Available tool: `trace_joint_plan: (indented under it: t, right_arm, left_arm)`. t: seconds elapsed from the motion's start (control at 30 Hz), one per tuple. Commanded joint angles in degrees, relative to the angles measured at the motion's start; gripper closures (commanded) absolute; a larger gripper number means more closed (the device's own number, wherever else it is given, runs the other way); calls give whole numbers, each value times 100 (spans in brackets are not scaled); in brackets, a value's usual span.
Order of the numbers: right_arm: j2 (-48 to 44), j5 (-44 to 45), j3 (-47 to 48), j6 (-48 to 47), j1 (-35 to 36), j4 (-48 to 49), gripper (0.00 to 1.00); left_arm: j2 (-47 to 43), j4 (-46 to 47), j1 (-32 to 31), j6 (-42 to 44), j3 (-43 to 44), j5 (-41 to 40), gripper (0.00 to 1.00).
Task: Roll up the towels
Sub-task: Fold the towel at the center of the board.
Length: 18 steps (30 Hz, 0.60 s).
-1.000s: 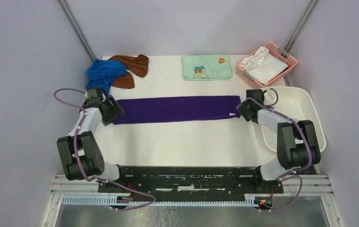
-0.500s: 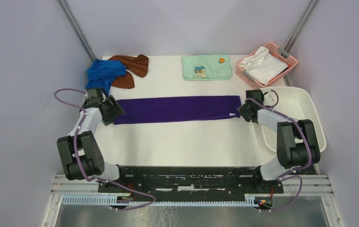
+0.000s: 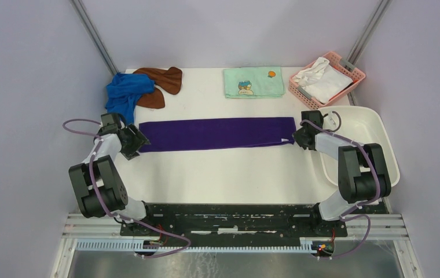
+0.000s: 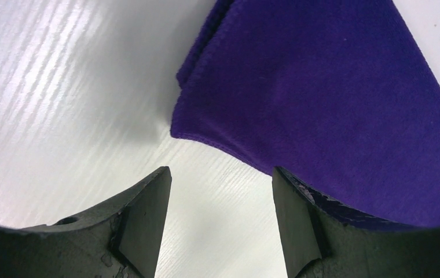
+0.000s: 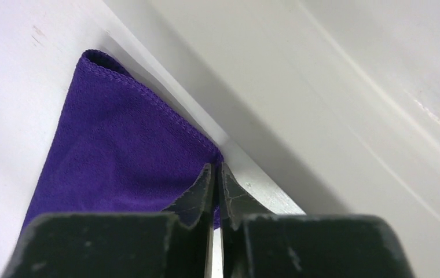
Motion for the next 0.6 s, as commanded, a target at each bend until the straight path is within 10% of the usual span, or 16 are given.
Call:
trace_joint_plan:
  t: [0.0,0.57]
  right_arm:
    - [-131,23,32,-89,-83,-42,95]
    - [-348,-127,516,-857,-245,-461,100]
  left_arm:
    - [-122,149,134,-295,-75,83,29]
    - [238,432,385,-558,-268,62,49]
